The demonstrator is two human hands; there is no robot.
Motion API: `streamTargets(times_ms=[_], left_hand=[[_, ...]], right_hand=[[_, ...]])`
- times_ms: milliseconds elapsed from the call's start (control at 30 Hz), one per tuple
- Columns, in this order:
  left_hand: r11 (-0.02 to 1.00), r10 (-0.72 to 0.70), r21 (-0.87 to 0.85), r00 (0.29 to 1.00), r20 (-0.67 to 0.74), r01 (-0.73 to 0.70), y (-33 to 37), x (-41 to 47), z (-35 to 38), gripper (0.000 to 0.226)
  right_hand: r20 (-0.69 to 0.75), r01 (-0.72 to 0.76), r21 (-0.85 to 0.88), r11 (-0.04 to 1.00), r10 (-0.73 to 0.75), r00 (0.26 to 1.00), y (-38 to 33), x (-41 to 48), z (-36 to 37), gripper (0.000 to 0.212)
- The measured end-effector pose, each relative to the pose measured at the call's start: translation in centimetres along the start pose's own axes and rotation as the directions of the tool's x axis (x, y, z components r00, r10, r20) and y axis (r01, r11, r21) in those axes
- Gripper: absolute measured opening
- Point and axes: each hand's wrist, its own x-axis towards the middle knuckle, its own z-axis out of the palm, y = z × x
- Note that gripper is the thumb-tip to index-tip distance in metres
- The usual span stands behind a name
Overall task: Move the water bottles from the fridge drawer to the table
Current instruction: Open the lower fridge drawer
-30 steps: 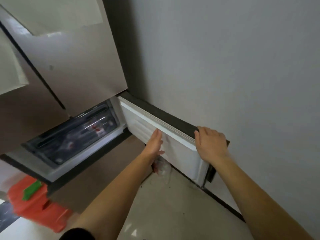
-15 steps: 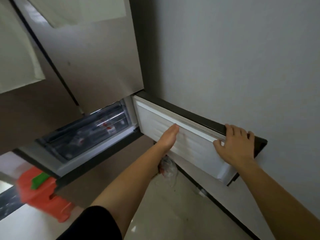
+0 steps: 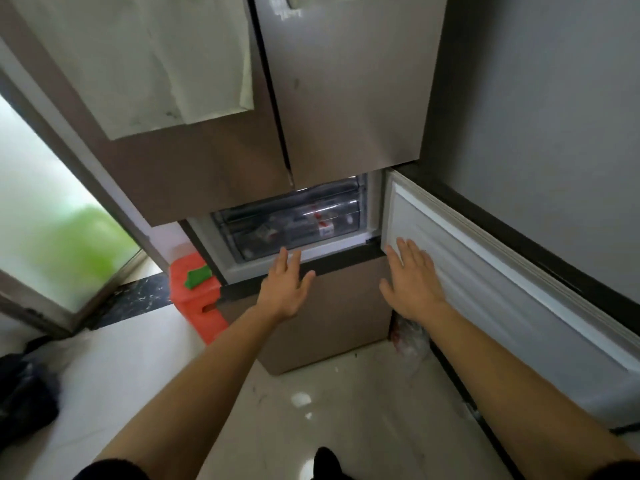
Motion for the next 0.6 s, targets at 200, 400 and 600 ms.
streamTargets(times_ms=[200,400,600], left_hand=[[0.989,-0.147,-0.002,0.989,-0.019,0.147,-7.3,3.5,-1.3,0.073],[0.092,-0.449,-0.902,0.826,0.34,0.421,-9.9,11.0,-1.0,0.025],[-0.109,-0.331,-0.942,0.882,0.337,0.318,-9.2,16.7,-0.7,0.019]], right_hand=[[0.249,-0.131,0.54,0.832,-0.009,0.969,-6.8,8.0,2.7,0.076],[0.44,-0.44,0.845,0.303,0.071,0.895,-10.9,15.8,5.2,0.065],[0.465,-0.464,0.885,-0.037,0.081,0.882,-13.2,22.6,7.5,0.058]])
